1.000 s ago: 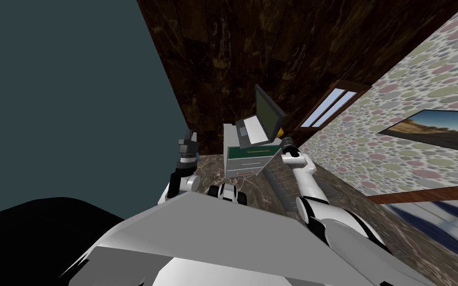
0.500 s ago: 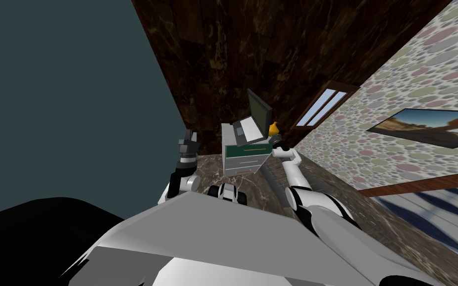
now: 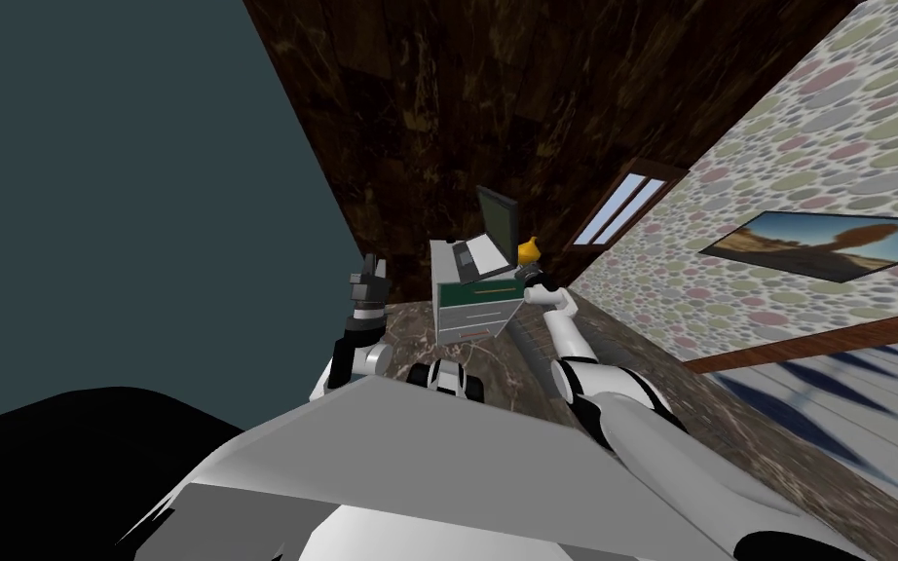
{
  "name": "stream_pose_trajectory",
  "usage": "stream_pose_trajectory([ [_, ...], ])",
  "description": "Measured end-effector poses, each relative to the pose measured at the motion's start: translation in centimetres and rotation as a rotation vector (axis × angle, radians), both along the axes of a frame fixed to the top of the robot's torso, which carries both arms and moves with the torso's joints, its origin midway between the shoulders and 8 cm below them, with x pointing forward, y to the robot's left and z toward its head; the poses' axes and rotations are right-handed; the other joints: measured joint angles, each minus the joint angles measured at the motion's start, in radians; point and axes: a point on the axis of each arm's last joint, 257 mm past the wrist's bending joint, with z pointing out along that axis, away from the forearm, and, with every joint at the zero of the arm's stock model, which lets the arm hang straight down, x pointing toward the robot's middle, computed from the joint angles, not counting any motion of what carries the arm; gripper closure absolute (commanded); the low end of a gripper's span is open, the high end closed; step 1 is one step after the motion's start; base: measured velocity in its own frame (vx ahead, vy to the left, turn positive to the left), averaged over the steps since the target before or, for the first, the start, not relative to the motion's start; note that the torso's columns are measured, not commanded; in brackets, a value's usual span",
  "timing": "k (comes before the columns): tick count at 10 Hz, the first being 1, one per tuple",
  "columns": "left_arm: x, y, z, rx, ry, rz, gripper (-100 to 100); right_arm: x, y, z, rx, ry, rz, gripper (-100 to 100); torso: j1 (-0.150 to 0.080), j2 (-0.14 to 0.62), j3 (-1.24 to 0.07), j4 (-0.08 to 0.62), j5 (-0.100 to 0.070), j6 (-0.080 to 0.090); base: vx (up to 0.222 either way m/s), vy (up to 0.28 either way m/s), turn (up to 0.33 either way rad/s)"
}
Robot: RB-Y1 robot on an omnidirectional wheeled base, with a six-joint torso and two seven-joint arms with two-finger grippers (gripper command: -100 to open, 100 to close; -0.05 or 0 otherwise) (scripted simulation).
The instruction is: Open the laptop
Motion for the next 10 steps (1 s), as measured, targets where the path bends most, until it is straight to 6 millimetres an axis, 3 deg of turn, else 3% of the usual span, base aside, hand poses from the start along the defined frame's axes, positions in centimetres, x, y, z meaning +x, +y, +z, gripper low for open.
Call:
stream_pose_trajectory([
  [2, 0.0, 0.0, 0.0, 0.000, 0.000, 0.000, 0, 1.0, 4.0, 1.3, 0.156, -0.015, 0.054, 100, 0.006, -0.005, -0.003, -0.002, 0.002, 0.000, -0.002, 0.002, 0.011],
  [5, 0.0, 0.0, 0.0, 0.000, 0.000, 0.000, 0, 1.3, 5.5, 1.8, 0.298, -0.017, 0.079, 100, 0.002, -0.003, -0.002, -0.001, 0.001, 0.000, -0.009, -0.011, -0.058],
  [7, 0.0, 0.0, 0.0, 0.000, 0.000, 0.000, 0, 1.8, 11.5, 1.4, 0.418, 0.029, 0.151, 100, 0.000, 0.000, 0.000, 0.000, 0.000, 0.000, -0.046, -0.056, -0.047],
  [10, 0.0, 0.0, 0.0, 0.000, 0.000, 0.000, 0, 2.8, 15.7, 3.2, 0.621, 0.037, 0.217, 100, 0.006, -0.003, -0.002, 0.000, 0.002, 0.000, -0.009, -0.002, 0.001],
])
